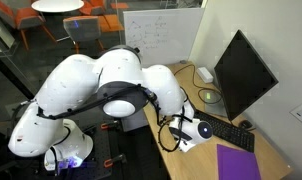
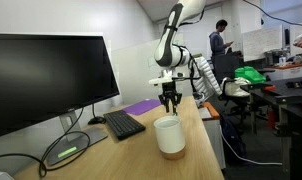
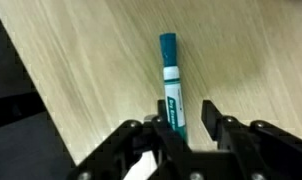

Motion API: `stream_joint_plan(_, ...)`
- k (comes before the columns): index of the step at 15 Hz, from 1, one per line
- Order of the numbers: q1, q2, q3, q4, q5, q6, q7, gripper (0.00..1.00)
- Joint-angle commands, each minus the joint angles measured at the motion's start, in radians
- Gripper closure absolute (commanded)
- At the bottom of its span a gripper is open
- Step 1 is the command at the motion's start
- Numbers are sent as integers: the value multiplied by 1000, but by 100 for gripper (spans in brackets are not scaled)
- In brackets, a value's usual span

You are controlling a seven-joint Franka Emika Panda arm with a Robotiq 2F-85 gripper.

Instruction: Take the marker out of the cup and put it on the desk

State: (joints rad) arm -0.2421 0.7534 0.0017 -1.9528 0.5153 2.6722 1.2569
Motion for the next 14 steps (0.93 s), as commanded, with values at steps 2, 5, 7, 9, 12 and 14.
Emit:
stream_joint_plan(2,107,-28,-83,-4,-19,-9,-9,18)
stream_joint_plan(5,281,-91,-222,-41,-161,-66,114,0)
stream_joint_plan(7,405,-135,-326,-51,-303,-163,262,0)
stream_joint_plan(9,486,-181,-375,-59,-443,-238,378,0)
stream_joint_plan(12,543,-263,-374,-81,-618,-301,492,0)
stream_joint_plan(14,549,-309,-351,-106,-706,-282,555,0)
